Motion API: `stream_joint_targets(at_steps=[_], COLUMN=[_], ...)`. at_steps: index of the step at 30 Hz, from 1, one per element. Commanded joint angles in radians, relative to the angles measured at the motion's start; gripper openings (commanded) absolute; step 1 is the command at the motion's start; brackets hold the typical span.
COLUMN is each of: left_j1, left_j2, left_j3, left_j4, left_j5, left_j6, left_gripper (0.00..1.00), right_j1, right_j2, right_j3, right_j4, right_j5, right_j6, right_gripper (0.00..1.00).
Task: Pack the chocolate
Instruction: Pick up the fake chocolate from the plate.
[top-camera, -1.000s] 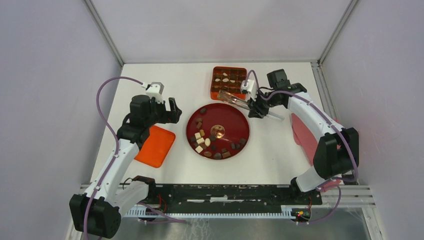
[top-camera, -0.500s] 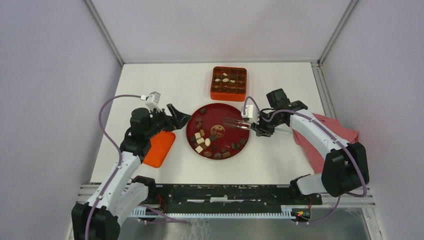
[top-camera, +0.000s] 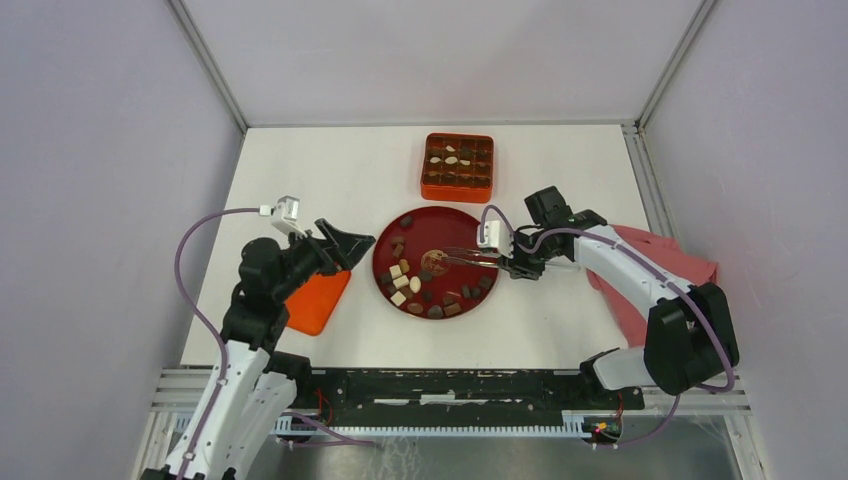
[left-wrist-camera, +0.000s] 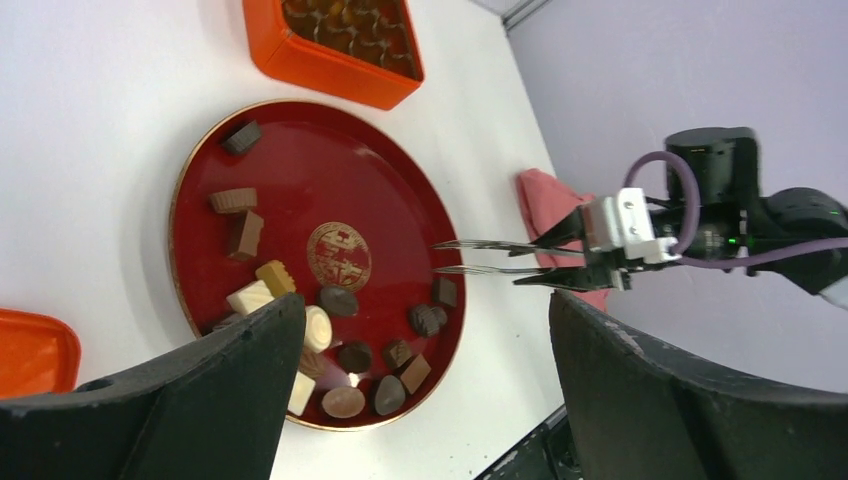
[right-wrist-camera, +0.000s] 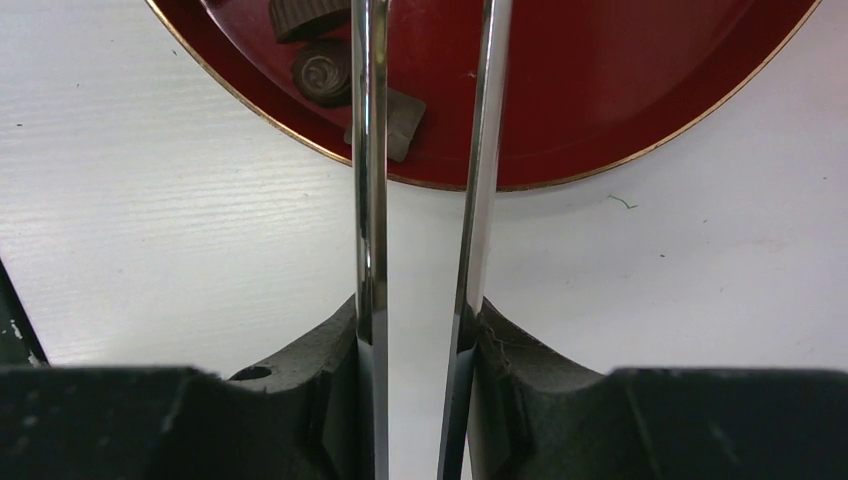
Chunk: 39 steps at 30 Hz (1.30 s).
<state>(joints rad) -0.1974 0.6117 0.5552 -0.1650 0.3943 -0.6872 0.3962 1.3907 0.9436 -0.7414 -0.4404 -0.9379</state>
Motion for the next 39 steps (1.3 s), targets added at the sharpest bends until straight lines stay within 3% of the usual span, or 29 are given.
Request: stream_joint_targets(at_steps=[1, 15, 21, 29, 39], left_j1=[0.003, -0.002, -0.076, -0.342, -0.364], left_j2=[-0.094, -0.039, -0.017, 0.109, 0.244], left_j3=[0.003, -0.044, -0.059, -0.021, 0.034], left_j4=[-0.027, 0.115, 0.269, 0.328, 0.379], left_j5=[-0.022, -0.014, -0.109, -0.342, -0.391], left_j6=[-0.087, -0.248, -0.312, -0.096, 0.148], left_gripper=[0.97, 0.96, 0.95, 0.94, 0.93], right_j1=[0.008, 0.107, 0.107, 0.111, 0.121], right_j2=[-0.043, -0.036, -0.044, 0.005, 0.048], right_j3=[-0.007, -0.043, -0.039, 0.039, 0.08], right_j4=[0.064, 0.085, 0.097, 0.102, 0.079], right_j5=[-0.02, 0.012, 0.045, 0.033, 0.15], right_j6=[0.024, 0.031, 0.068, 0.116, 0.092], right_gripper=[0.39, 0.39, 0.39, 0.39, 0.41])
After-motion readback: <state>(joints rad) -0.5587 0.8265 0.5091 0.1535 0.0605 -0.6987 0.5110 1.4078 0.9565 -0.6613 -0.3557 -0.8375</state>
